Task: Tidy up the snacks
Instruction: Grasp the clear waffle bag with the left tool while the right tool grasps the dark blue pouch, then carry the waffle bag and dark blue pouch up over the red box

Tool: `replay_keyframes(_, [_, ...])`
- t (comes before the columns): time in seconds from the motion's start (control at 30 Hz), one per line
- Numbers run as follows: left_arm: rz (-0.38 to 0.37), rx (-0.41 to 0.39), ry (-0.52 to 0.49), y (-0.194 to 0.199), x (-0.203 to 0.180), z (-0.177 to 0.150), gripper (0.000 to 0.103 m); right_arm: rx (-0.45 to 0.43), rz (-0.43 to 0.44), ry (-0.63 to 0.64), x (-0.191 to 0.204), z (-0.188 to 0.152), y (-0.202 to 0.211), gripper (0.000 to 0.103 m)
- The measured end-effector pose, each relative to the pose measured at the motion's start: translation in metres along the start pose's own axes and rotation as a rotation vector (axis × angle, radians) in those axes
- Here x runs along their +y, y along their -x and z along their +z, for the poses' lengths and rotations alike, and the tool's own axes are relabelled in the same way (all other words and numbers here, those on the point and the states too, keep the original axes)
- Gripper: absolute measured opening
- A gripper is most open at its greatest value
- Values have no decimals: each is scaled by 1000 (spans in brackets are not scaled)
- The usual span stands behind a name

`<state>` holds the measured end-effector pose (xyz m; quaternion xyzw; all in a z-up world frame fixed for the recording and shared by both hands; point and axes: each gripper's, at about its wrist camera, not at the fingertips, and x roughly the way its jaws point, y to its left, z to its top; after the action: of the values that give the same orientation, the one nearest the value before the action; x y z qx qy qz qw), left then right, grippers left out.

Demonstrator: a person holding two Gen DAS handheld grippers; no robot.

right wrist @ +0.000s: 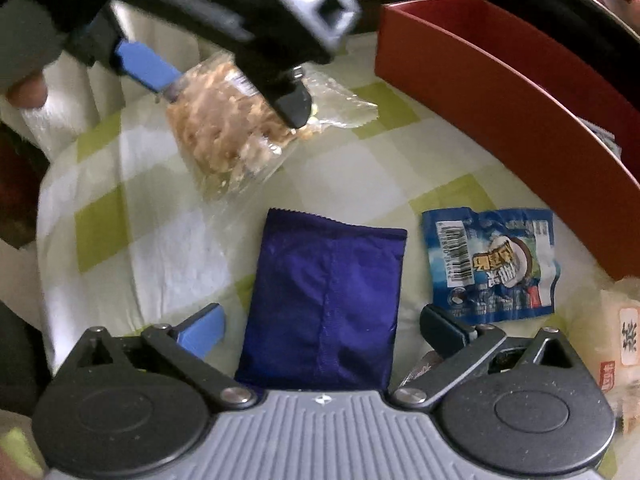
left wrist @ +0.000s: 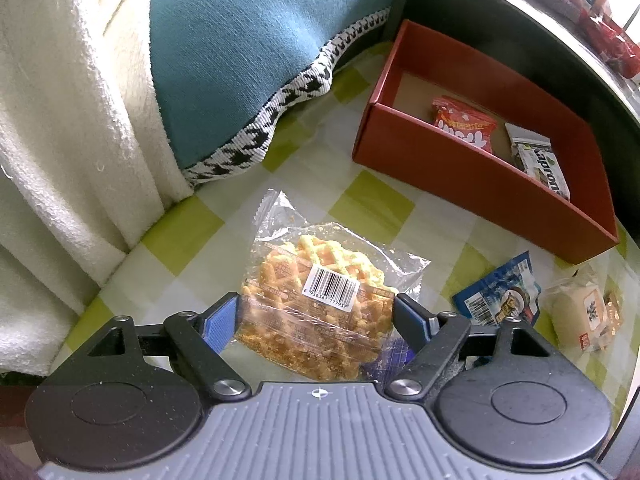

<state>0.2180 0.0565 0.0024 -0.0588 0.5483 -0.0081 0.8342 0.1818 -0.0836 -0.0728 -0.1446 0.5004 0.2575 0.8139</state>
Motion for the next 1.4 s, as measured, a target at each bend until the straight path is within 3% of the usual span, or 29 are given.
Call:
replay_keyframes(0.1, [-6, -1, 4, 1, 1, -1, 86, -3, -58, -20, -5, -3, 8, 88])
replay_keyframes(0.17, [-12, -1, 3, 2, 2, -1, 86, -9, -74, -30, -7, -5, 14, 70])
replay_keyframes(0.33, [-29, -6, 4, 5, 3, -1, 86, 1, -81, -52, -16, -12, 23, 70])
replay_keyframes(0.8, [-59, -24, 0, 12, -6, 2, 86, -154, -79, -186, -44, 2, 75, 70])
replay_keyframes(1.4, [-88, -81, -47, 23, -39, 11, 86, -238, -153, -300, -92, 9, 104, 70])
